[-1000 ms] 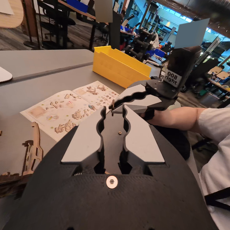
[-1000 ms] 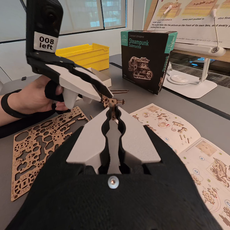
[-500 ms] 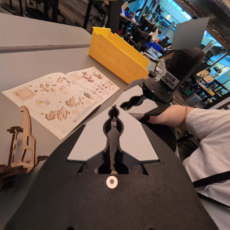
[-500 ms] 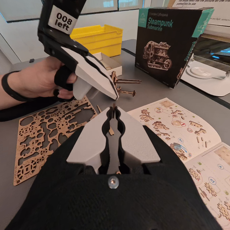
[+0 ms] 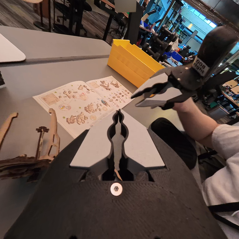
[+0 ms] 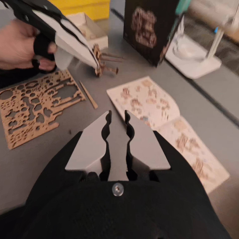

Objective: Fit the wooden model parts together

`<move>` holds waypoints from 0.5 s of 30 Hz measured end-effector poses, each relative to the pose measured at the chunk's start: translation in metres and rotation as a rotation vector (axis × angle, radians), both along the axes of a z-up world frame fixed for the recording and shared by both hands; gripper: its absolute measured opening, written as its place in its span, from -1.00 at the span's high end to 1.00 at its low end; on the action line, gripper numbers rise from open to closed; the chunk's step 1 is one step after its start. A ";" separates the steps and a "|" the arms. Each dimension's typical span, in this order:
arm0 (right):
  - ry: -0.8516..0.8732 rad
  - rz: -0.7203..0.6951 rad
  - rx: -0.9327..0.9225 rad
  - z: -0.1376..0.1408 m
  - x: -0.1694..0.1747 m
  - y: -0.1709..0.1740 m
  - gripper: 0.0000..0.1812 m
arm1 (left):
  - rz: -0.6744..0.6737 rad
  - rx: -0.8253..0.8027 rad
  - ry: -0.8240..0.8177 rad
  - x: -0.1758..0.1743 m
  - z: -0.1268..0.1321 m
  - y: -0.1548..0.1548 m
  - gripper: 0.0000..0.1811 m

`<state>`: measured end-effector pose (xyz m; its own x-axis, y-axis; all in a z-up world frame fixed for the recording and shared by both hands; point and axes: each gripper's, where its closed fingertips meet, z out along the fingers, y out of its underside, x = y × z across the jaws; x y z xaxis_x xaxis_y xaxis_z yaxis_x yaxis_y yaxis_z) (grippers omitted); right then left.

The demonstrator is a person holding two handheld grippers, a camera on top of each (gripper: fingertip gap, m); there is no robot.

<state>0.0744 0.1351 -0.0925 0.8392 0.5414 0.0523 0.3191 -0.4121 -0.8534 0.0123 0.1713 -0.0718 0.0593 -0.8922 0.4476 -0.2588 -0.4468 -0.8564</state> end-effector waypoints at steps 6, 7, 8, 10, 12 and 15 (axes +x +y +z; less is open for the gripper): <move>0.063 0.058 -0.156 -0.062 -0.012 -0.047 0.65 | -0.021 -0.035 -0.005 0.005 -0.003 -0.004 1.00; 0.014 0.060 -0.166 -0.069 -0.012 -0.046 0.65 | -0.024 -0.037 -0.001 0.005 -0.004 -0.004 1.00; -0.033 0.062 -0.167 -0.073 -0.011 -0.043 0.65 | -0.028 -0.039 0.001 0.005 -0.005 -0.005 1.00; -0.083 0.073 -0.132 -0.074 -0.014 -0.037 0.65 | -0.029 -0.037 -0.008 0.005 -0.002 -0.006 1.00; -0.125 0.090 -0.154 -0.081 -0.015 -0.036 0.65 | -0.025 -0.026 -0.016 0.004 0.001 -0.006 1.00; -0.143 0.109 -0.151 -0.084 -0.017 -0.033 0.85 | -0.053 -0.018 -0.026 0.004 0.003 -0.008 1.00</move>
<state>0.0570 0.1016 -0.1767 0.7649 0.6394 0.0774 0.4818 -0.4883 -0.7276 0.0166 0.1634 -0.0688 0.0001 -0.8855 0.4646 -0.2606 -0.4485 -0.8549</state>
